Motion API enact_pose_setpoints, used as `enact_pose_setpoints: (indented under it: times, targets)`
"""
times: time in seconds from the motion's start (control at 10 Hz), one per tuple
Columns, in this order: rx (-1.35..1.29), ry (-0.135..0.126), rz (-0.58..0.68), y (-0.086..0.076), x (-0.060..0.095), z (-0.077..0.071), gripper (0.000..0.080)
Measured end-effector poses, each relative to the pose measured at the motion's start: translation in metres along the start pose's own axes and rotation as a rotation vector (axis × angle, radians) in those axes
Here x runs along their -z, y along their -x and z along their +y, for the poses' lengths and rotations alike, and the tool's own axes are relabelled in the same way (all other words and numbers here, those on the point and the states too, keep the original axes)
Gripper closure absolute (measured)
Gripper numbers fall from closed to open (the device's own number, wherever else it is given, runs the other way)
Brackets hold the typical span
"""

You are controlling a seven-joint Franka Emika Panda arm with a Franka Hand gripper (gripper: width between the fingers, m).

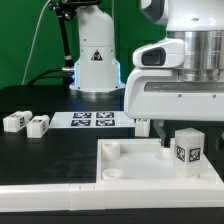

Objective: Assemble one leg

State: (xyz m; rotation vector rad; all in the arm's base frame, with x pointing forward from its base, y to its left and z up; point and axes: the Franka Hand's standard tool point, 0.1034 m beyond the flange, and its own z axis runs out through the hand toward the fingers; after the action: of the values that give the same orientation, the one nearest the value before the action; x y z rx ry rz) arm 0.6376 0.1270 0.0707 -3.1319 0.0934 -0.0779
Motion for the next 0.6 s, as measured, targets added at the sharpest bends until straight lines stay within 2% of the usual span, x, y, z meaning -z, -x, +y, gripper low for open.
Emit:
enact_pose_setpoints:
  times: [0.3, 0.4, 0.5, 0.6]
  targets:
    - [0.239, 0.001, 0.001, -0.0016, 0.0007, 0.0052, 0.015]
    - [0.236, -0.002, 0.004, -0.0025, 0.0007, 0.0074, 0.015]
    - [0.236, -0.002, 0.004, -0.0023, 0.0004, 0.0075, 0.0253]
    - [0.236, -0.002, 0.004, -0.0023, 0.0003, 0.0074, 0.04]
